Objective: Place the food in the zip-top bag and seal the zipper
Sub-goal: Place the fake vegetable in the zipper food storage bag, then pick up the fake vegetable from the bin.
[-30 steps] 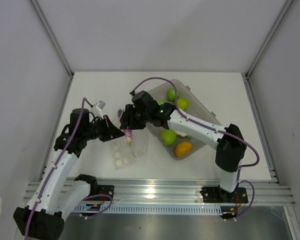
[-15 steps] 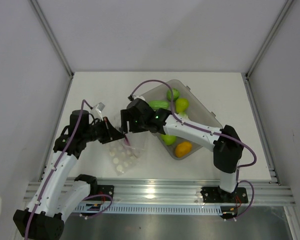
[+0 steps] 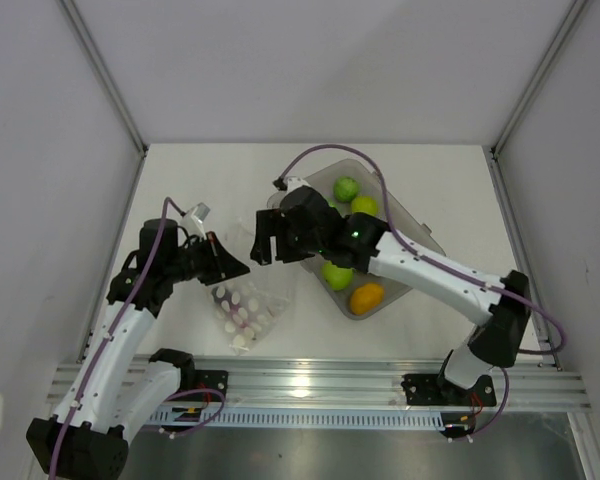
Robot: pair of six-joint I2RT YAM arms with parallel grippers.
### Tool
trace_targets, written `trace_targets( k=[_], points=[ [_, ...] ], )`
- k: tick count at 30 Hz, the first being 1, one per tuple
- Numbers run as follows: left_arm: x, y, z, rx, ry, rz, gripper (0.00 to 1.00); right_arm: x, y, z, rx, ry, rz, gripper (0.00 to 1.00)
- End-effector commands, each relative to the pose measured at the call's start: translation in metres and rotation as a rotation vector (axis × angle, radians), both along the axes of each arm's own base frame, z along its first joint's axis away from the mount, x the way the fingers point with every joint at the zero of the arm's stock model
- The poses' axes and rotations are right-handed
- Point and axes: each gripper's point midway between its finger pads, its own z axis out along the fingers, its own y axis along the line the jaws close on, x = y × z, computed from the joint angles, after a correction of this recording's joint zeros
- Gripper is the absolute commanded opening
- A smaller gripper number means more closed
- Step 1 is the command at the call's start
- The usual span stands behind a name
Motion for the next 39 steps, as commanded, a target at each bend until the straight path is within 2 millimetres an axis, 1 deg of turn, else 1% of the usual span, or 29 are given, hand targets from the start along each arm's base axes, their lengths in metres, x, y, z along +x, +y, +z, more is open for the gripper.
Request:
trace_targets(
  k=[1, 2, 4, 5, 6, 7, 8, 9, 10, 11, 12, 14, 15, 16, 18, 21, 22, 24, 25, 26, 27, 28, 29, 31, 32, 34, 38, 39],
  points=[
    [0.006, -0.003, 0.008, -0.011, -0.033, -0.013, 0.01, 0.008, -0.043, 0.041, 0.017, -0.060, -0.051, 0.76],
    [0.006, -0.004, 0.007, -0.012, -0.032, -0.016, 0.01, 0.011, -0.055, 0.050, 0.029, -0.068, -0.069, 0.76],
    [0.007, -0.004, 0.006, -0.013, -0.028, -0.015, 0.01, 0.021, -0.077, 0.047, 0.000, -0.079, -0.095, 0.78],
    [0.007, -0.004, 0.006, -0.014, -0.030, -0.016, 0.01, 0.034, -0.098, 0.053, 0.000, -0.094, -0.141, 0.80],
    [0.008, -0.004, 0.007, -0.017, -0.032, -0.016, 0.01, 0.041, -0.111, 0.050, -0.013, -0.089, -0.172, 0.87],
    [0.008, -0.004, 0.007, -0.016, -0.029, -0.014, 0.01, 0.047, -0.126, 0.040, -0.038, -0.064, -0.207, 0.88],
    [0.008, -0.005, 0.008, -0.018, -0.032, -0.016, 0.01, 0.065, -0.151, 0.037, -0.043, -0.049, -0.284, 0.91],
    [0.009, -0.005, 0.009, -0.018, -0.034, -0.016, 0.01, 0.070, -0.164, 0.035, -0.046, -0.040, -0.323, 0.94],
    [0.009, -0.005, 0.010, -0.019, -0.035, -0.017, 0.01, 0.075, -0.179, 0.025, -0.082, -0.028, -0.360, 0.95],
    [0.009, -0.005, 0.011, -0.020, -0.035, -0.018, 0.01, 0.084, -0.196, 0.019, -0.120, -0.030, -0.410, 0.99],
    [0.010, -0.006, 0.010, -0.022, -0.032, -0.020, 0.01, 0.092, -0.212, 0.010, -0.208, -0.051, -0.447, 1.00],
    [0.009, -0.006, 0.012, -0.027, -0.033, -0.024, 0.01, 0.098, -0.224, -0.001, -0.294, -0.055, -0.476, 0.99],
    [0.009, -0.006, 0.011, -0.027, -0.030, -0.024, 0.01, 0.102, -0.229, -0.015, -0.355, -0.035, -0.490, 0.99],
    [0.009, -0.006, 0.011, -0.027, -0.030, -0.024, 0.01, 0.105, -0.229, -0.017, -0.371, -0.031, -0.492, 0.99],
    [0.009, -0.006, 0.011, -0.027, -0.035, -0.023, 0.01, 0.111, -0.227, -0.031, -0.405, -0.012, -0.499, 0.99],
    [0.008, -0.006, 0.011, -0.029, -0.034, -0.023, 0.01, 0.119, -0.228, -0.044, -0.451, -0.011, -0.532, 0.99],
    [0.008, -0.006, 0.011, -0.028, -0.034, -0.023, 0.01, 0.123, -0.227, -0.056, -0.475, 0.002, -0.536, 0.99],
    [0.007, -0.006, 0.009, -0.028, -0.029, -0.023, 0.01, 0.125, -0.223, -0.068, -0.498, 0.026, -0.535, 0.99],
    [0.006, -0.006, 0.009, -0.028, -0.027, -0.025, 0.01, 0.128, -0.223, -0.082, -0.537, 0.046, -0.538, 0.99],
    [0.006, -0.006, 0.009, -0.027, -0.027, -0.025, 0.01, 0.129, -0.222, -0.088, -0.561, 0.055, -0.542, 0.99],
    [0.005, -0.006, 0.009, -0.026, -0.028, -0.026, 0.01, 0.130, -0.221, -0.090, -0.581, 0.059, -0.545, 0.99],
    [0.006, -0.006, 0.008, -0.024, -0.026, -0.026, 0.01, 0.131, -0.217, -0.095, -0.599, 0.058, -0.543, 0.99],
    [0.005, -0.005, 0.008, -0.022, -0.027, -0.025, 0.01, 0.133, -0.217, -0.106, -0.637, 0.068, -0.545, 0.99],
    [0.005, -0.006, 0.007, -0.024, -0.024, -0.027, 0.01, 0.134, -0.208, -0.112, -0.634, 0.076, -0.543, 0.99],
    [0.005, -0.006, 0.007, -0.024, -0.025, -0.029, 0.01, 0.135, -0.206, -0.117, -0.636, 0.085, -0.540, 0.99],
    [0.005, -0.006, 0.005, -0.022, -0.022, -0.028, 0.01, 0.134, -0.196, -0.121, -0.632, 0.074, -0.529, 0.99],
    [0.005, -0.006, 0.001, -0.018, -0.016, -0.032, 0.01, 0.132, -0.191, -0.133, -0.675, 0.070, -0.514, 0.99],
    [0.005, -0.006, 0.001, -0.017, -0.014, -0.031, 0.01, 0.132, -0.193, -0.139, -0.702, 0.072, -0.517, 1.00]
  ],
)
